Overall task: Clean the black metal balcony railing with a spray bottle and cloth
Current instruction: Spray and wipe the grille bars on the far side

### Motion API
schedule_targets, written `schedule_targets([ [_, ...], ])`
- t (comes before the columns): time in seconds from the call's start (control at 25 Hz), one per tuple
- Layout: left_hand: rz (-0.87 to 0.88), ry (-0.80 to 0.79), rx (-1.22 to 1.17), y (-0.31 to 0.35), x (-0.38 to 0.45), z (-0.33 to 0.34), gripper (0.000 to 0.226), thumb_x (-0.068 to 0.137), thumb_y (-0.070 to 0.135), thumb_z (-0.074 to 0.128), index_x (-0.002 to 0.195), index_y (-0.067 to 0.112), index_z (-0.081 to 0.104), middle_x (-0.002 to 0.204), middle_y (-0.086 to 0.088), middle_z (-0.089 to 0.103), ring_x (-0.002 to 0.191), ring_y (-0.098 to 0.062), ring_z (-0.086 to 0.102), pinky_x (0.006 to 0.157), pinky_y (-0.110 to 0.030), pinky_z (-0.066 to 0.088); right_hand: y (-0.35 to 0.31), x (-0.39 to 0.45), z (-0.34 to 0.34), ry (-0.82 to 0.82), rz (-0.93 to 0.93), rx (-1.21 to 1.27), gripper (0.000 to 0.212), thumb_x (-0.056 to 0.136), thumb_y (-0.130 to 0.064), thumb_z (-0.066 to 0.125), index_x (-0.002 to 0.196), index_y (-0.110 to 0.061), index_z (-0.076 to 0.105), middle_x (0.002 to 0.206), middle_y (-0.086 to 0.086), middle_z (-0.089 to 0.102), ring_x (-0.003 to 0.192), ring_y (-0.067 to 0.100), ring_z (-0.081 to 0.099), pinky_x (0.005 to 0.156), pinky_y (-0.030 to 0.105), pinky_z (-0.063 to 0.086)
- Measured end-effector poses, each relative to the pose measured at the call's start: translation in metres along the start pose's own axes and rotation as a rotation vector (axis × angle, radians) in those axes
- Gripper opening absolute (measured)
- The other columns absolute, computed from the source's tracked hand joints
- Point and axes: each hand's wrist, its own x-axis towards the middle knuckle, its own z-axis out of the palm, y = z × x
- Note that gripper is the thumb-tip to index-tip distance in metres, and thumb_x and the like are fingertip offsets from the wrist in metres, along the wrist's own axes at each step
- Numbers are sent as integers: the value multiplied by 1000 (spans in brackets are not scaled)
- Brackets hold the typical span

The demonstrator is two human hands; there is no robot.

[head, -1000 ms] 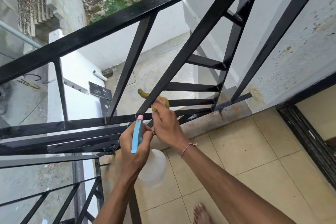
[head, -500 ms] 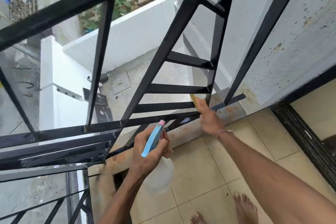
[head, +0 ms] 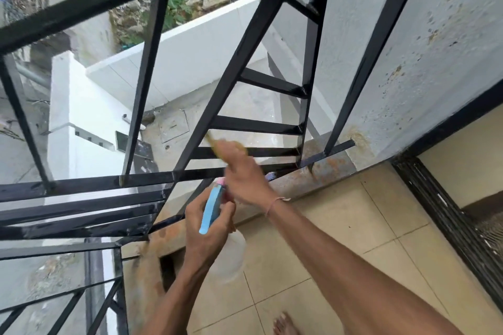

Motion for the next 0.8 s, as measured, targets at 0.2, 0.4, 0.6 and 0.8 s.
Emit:
schedule_targets([
  [0.2,33,49,-1,-12,-9,-15,8,79,9,59,71,9,58,59,-11,53,49,-29,49,46,-30,43,-15,-8,17,-48,-129,84,76,89,12,37,157,-21,33,161,1,33,147,21,34,121,23,25],
  [0.4,-11,25,20,-23,-7,-24,9,81,16,60,82,10,67,68,-10,60,52,-23,55,48,-36,50,66,-11,2,56,-67,9,96,87,21,31,154,-47,19,164,-7,21,149,12,25,118,14,19],
  [0.6,-5,39,29,-37,3,-23,10,81,20,61,82,12,67,69,-7,60,52,-22,57,49,-28,48,157,-20,-19,165,368,-154,77,96,10,38,160,-25,13,167,-4,13,147,23,33,117,44,36],
  [0.8,-45,71,-6,-45,-7,-23,11,81,19,61,80,11,69,73,-13,63,46,-25,53,44,-32,46,126,-53,52,323,425,34,56,102,-2,38,156,-15,30,133,22,60,108,31,63,83,35,58],
])
